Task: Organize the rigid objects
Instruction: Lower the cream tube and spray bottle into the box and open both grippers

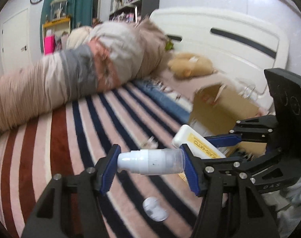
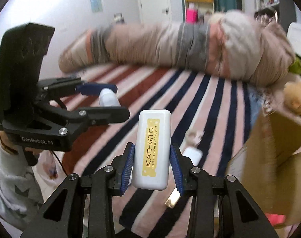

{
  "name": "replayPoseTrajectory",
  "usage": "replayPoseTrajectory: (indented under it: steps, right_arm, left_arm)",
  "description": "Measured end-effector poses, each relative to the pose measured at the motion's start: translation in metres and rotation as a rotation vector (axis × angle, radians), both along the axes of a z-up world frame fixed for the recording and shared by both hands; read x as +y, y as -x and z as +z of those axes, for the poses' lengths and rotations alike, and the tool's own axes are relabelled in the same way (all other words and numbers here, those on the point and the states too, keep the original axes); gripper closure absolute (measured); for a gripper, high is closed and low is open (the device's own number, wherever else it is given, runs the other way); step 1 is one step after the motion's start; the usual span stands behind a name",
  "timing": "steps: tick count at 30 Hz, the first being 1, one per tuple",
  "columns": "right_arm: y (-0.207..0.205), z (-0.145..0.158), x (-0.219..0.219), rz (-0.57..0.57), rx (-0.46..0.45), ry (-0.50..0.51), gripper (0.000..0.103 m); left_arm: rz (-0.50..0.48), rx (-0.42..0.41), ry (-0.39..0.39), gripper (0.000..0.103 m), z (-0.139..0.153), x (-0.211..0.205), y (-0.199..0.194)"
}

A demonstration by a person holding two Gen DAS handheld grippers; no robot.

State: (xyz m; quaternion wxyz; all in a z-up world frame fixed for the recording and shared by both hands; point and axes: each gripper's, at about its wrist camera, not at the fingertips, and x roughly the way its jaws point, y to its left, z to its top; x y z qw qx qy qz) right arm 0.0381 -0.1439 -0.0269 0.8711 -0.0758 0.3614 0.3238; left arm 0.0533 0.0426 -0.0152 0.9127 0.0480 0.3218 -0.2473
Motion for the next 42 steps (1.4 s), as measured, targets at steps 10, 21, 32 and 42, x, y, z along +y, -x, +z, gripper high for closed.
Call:
replayPoseTrajectory:
  steps: [10, 21, 32, 42]
  right_arm:
    - [-0.002, 0.037, -0.128, -0.21, -0.106, -0.047, 0.071]
    - [-0.06, -0.009, -0.194, -0.326, 0.006, 0.1, 0.072]
    - [-0.048, -0.029, -0.199, -0.302, -0.003, 0.078, 0.055]
    - [-0.024, -0.008, -0.177, -0.241, -0.092, 0.056, 0.008]
  left_arm:
    - [-0.201, -0.054, -0.011, 0.045, 0.052, -0.13, -0.005]
    - [-0.275, 0.092, -0.241, 0.045, -0.001, -0.249, -0.043]
    - [-0.287, 0.131, -0.31, 0.03, -0.017, -0.248, -0.043]
    - [-0.225, 0.096, -0.177, 0.029, 0.018, -0.204, -0.031]
